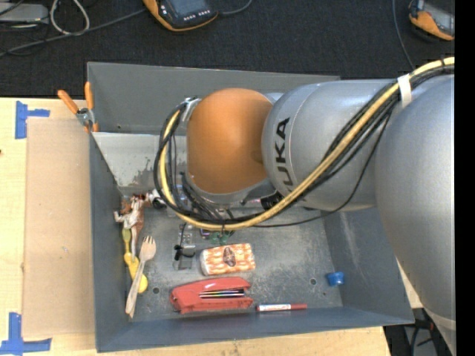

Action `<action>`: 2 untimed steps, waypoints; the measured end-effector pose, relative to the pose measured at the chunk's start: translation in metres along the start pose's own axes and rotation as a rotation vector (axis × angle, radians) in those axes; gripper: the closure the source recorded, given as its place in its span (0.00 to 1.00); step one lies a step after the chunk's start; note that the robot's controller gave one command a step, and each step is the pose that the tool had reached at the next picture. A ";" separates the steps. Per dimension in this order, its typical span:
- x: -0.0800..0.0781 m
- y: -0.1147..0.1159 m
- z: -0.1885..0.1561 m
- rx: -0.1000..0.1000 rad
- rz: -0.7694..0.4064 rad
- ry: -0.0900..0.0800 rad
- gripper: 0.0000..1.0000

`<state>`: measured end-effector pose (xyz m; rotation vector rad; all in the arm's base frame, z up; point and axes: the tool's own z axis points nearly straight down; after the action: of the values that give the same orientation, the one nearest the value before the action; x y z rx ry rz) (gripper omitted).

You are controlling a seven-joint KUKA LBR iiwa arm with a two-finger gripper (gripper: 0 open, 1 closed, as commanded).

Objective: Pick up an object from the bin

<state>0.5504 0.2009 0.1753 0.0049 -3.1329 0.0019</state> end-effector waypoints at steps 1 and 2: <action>-0.002 -0.001 -0.005 -0.001 0.003 -0.007 0.00; -0.012 -0.056 0.039 -0.002 -0.073 -0.008 0.00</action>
Offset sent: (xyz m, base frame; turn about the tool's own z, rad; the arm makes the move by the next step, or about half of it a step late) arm 0.0162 -0.0851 -0.0609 -0.0993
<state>0.5621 0.1453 0.1359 0.1197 -3.1384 -0.0019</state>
